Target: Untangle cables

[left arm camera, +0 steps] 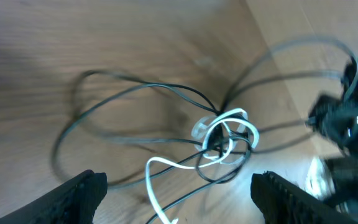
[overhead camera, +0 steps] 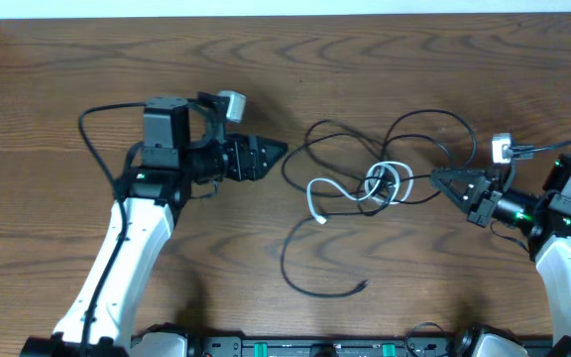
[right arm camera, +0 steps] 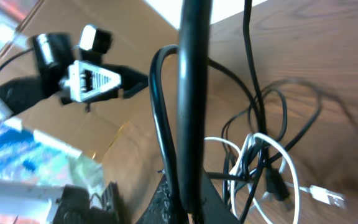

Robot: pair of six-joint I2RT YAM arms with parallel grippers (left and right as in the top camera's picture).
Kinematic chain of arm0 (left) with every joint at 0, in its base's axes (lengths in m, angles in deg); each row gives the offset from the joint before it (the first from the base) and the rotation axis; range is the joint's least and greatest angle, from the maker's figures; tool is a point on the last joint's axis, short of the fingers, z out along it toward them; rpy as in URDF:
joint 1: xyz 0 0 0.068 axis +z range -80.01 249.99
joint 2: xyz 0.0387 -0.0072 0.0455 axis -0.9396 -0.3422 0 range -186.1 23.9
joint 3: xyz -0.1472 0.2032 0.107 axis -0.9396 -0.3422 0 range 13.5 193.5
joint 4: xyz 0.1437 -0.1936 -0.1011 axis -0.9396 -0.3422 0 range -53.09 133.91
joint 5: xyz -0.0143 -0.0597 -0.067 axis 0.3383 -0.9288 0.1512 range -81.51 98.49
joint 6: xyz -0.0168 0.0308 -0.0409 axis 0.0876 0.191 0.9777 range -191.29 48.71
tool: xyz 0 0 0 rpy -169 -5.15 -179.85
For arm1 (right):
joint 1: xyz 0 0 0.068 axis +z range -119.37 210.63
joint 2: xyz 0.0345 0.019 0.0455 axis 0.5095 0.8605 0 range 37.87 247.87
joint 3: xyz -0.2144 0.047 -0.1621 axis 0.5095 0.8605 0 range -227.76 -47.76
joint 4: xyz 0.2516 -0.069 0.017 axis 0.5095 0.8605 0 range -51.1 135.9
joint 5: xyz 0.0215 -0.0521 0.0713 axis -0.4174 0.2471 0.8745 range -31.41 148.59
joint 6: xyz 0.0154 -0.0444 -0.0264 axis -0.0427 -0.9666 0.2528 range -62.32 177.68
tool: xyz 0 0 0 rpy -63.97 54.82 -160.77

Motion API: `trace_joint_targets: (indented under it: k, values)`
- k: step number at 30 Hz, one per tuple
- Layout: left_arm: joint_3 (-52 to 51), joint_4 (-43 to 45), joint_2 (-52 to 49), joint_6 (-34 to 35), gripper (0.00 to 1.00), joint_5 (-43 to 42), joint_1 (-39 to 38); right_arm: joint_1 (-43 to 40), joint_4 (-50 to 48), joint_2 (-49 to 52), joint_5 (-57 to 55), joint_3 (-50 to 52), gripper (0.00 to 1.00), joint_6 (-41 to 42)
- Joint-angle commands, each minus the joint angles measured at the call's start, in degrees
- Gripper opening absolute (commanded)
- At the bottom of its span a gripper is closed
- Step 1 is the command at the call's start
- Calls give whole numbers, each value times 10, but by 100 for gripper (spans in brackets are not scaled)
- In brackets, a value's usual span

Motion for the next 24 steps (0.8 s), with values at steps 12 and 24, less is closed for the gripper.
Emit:
trace_joint_targets:
  k: [12, 24]
  values:
    - [10, 34, -42, 6, 93, 30, -174, 57, -118, -3, 70, -2, 1, 120]
    - [10, 83, -61, 159, 98, 434, -294, 129, -150, -16, 73, -2, 1, 183]
